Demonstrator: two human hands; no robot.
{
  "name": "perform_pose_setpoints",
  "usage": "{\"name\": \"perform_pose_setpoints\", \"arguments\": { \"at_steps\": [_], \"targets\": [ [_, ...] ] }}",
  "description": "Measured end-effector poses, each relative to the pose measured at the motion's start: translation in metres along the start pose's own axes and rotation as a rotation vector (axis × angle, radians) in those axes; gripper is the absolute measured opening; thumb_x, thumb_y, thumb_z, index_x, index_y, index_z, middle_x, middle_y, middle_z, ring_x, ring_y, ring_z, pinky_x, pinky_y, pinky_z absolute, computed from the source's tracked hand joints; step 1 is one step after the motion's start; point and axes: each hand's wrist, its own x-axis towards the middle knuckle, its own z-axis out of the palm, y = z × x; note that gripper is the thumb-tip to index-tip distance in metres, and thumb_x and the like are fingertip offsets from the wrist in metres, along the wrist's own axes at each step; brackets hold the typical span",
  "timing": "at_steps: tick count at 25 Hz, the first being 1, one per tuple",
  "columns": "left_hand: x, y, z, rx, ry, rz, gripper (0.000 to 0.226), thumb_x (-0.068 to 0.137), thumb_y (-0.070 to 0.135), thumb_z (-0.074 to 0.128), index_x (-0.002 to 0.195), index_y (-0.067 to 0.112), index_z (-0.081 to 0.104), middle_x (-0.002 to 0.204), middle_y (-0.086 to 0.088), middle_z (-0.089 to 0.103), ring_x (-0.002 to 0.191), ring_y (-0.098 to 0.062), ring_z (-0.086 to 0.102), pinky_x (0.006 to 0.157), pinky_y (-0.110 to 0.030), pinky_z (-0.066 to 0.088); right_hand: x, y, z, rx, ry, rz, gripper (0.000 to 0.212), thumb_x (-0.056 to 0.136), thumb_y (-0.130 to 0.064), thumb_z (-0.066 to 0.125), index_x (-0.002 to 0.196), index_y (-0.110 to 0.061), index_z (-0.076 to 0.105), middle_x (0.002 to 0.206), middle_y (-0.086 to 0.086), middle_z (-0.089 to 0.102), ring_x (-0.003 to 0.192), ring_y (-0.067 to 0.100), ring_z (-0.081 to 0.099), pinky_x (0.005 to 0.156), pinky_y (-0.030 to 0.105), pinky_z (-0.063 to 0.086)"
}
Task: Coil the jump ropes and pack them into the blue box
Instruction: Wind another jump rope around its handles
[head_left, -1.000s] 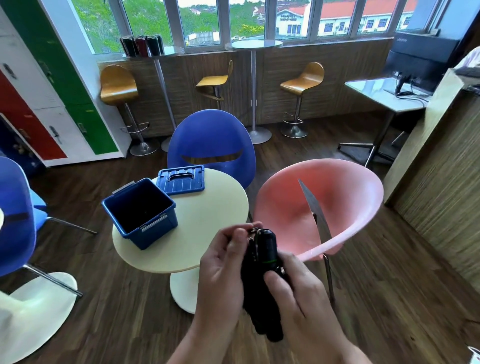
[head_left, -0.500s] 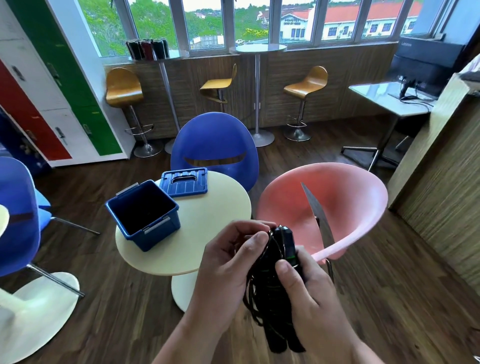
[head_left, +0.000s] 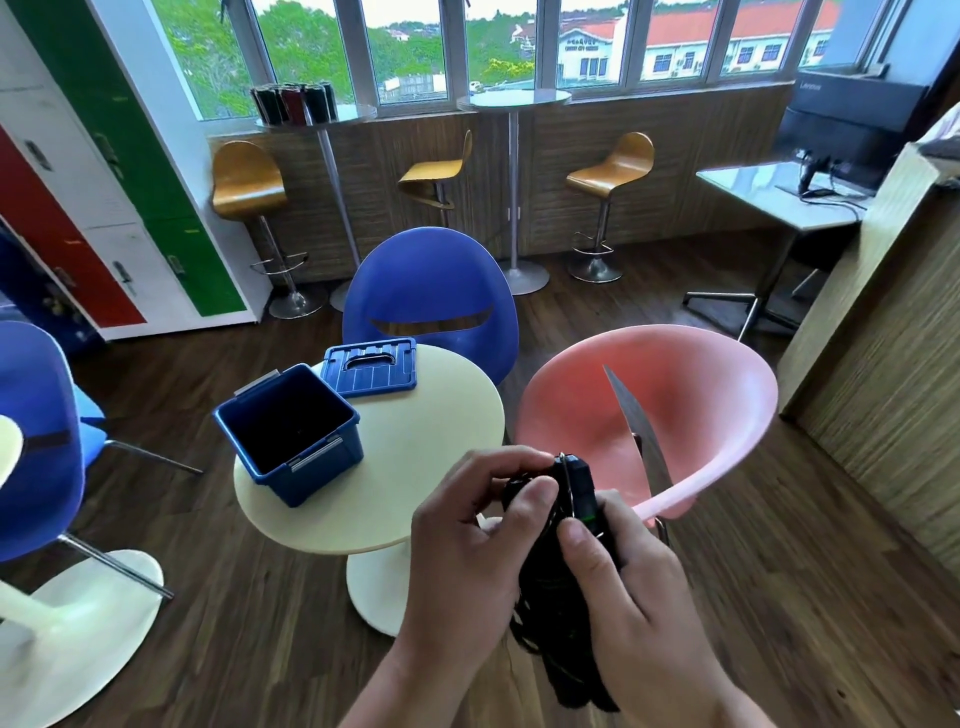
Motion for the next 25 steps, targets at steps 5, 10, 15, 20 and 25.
{"name": "perform_pose_setpoints", "arguments": {
  "at_steps": [5, 10, 15, 20, 25],
  "targets": [
    [0.004, -0.003, -0.001, 0.010, -0.006, 0.078, 0.009, 0.084, 0.027, 0.068, 0.083, 0.020, 0.074, 0.092, -0.004, 0.073, 0.084, -0.024, 0.071, 0.072, -0.031, 0.055, 0.001, 0.001, 0.000, -0.009, 0.021, -0.004, 0.040, 0.092, -0.057, 0.047, 0.101, -0.024, 0.066, 0.078, -0.007, 0.070, 0.072, 0.015, 0.066, 0.061, 0.023, 0.047],
    [0.005, -0.007, -0.003, -0.065, -0.110, -0.015, 0.010, 0.074, 0.024, 0.071, 0.082, 0.019, 0.066, 0.091, 0.001, 0.069, 0.084, -0.027, 0.068, 0.075, -0.040, 0.053, 0.001, 0.003, 0.000, 0.012, 0.028, -0.006, 0.038, 0.092, -0.056, 0.048, 0.100, -0.024, 0.066, 0.078, -0.001, 0.071, 0.069, 0.015, 0.065, 0.060, 0.028, 0.049],
    [0.005, -0.005, -0.005, -0.064, -0.158, -0.101, 0.016, 0.070, 0.018, 0.072, 0.083, 0.022, 0.062, 0.083, 0.000, 0.065, 0.076, -0.017, 0.060, 0.070, -0.036, 0.049, 0.004, 0.003, 0.000, 0.031, 0.063, 0.005, 0.034, 0.090, -0.054, 0.049, 0.095, -0.025, 0.067, 0.075, -0.002, 0.071, 0.065, 0.013, 0.065, 0.058, 0.027, 0.051],
    [-0.006, -0.010, 0.003, -0.125, -0.176, -0.154, 0.031, 0.078, 0.010, 0.071, 0.105, 0.025, 0.065, 0.089, -0.006, 0.067, 0.083, -0.014, 0.060, 0.071, -0.029, 0.051, 0.008, 0.006, -0.003, 0.093, 0.075, 0.054, 0.032, 0.091, -0.053, 0.049, 0.093, -0.026, 0.066, 0.072, 0.004, 0.072, 0.064, 0.020, 0.068, 0.057, 0.041, 0.056],
    [-0.010, -0.022, 0.002, -0.204, -0.252, -0.288, 0.046, 0.084, 0.032, 0.072, 0.128, 0.023, 0.064, 0.118, -0.014, 0.071, 0.107, -0.022, 0.069, 0.091, -0.029, 0.056, 0.008, 0.014, -0.001, 0.124, 0.084, 0.140, 0.029, 0.094, -0.051, 0.049, 0.095, -0.028, 0.067, 0.075, 0.004, 0.075, 0.069, 0.022, 0.071, 0.064, 0.045, 0.057]
  ]
}}
